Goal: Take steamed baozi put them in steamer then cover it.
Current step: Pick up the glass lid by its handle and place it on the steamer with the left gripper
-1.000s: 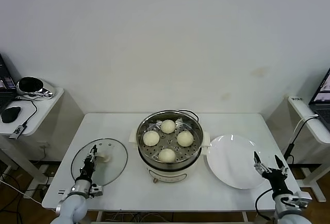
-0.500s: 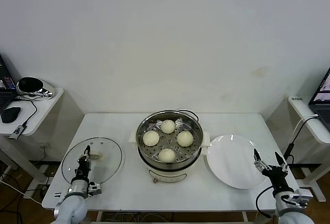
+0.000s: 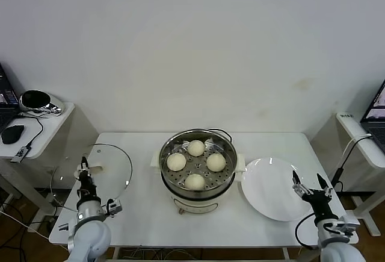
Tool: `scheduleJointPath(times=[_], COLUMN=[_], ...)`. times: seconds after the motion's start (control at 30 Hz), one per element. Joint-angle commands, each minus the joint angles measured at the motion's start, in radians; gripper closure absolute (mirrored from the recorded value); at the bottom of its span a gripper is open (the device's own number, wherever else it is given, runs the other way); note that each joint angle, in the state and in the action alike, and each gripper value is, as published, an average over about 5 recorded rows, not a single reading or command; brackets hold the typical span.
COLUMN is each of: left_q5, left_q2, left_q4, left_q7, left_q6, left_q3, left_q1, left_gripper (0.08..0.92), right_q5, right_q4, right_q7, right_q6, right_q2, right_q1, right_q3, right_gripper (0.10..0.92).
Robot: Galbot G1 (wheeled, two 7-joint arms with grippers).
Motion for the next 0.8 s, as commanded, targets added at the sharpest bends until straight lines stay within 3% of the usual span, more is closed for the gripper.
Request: scheduleJointPath(times=[0.03, 0.23, 0.5, 0.8], left_q5=[0.137, 0.208, 0.327, 0.378], left_q2=[-0.049, -0.13, -0.313, -0.409], left_q4=[-0.321, -0.288, -0.267, -0.169], left_q7=[0.287, 0.359, 0.404, 0.445], left_q6=[0.169, 0.169, 0.169, 0.17], left_q3=[0.002, 0.115, 0.276, 0.405], left_q1=[0.004, -0.078, -0.114, -0.221], left_gripper=[0.864, 0.864, 0.864, 0.864], right_q5=[-0.011, -0.037, -0.058, -0.071], right_q4=[-0.01, -0.018, -0.015, -0.037], right_q7=[0.004, 0.006, 0.009, 0.009], right_q6=[-0.016, -0.029, -0.039, -0.034], right_q2=[0.0, 0.007, 0.011, 0.017], right_q1=[0.017, 0.014, 0.006, -0.003], right_q3=[-0.008, -0.022, -0.01, 0.002], right_gripper=[0.203, 0.203, 0.203, 0.203])
